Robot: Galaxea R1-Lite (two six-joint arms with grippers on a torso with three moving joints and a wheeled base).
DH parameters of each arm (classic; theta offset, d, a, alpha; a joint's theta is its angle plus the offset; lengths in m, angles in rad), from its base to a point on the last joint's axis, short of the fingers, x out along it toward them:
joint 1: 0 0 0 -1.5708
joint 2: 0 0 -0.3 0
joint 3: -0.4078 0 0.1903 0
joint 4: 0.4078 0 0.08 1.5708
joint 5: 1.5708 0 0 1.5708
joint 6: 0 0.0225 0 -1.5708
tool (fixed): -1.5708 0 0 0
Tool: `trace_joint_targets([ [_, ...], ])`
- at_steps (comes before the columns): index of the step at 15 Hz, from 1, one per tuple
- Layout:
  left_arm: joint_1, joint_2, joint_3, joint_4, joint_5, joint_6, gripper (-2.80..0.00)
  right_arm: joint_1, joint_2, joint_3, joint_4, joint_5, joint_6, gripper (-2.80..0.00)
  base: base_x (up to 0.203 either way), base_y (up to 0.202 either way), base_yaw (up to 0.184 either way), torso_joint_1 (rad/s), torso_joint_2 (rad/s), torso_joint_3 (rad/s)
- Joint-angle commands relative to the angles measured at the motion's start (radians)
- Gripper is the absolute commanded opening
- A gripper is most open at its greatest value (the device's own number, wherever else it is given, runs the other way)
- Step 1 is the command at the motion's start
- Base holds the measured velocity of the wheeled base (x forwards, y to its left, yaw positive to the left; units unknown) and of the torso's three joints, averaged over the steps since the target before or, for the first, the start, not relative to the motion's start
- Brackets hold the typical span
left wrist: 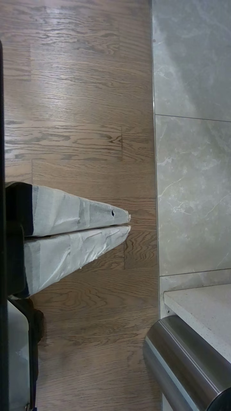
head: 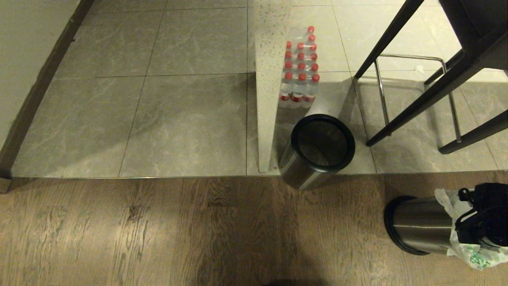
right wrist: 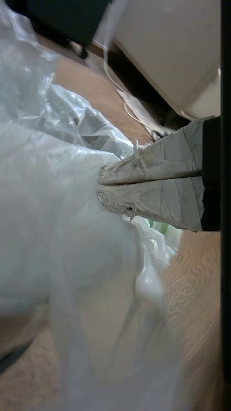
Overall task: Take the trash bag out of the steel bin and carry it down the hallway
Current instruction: Pick up the trash bag
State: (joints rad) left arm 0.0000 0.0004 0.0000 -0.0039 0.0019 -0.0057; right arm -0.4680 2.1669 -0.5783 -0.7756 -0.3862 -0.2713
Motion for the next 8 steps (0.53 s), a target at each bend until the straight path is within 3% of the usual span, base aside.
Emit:
trace_joint_targets([
  [1, 0.0, 0.001, 0.001, -0.001, 0.0, 0.0, -2.8, -0.024, 0.042, -0.01, -0.02, 0.001, 0.001, -2.8, 0.0, 0.0, 0.0, 0.0, 0.0, 0.0],
  [8, 0.0, 0.001, 0.0, -0.001, 0.001, 0.0, -2.8, -0.121, 0.162, -0.121, -0.126, 0.052, 0.003, -2.8, 0.0, 0.0, 0.0, 0.0, 0.0, 0.0],
])
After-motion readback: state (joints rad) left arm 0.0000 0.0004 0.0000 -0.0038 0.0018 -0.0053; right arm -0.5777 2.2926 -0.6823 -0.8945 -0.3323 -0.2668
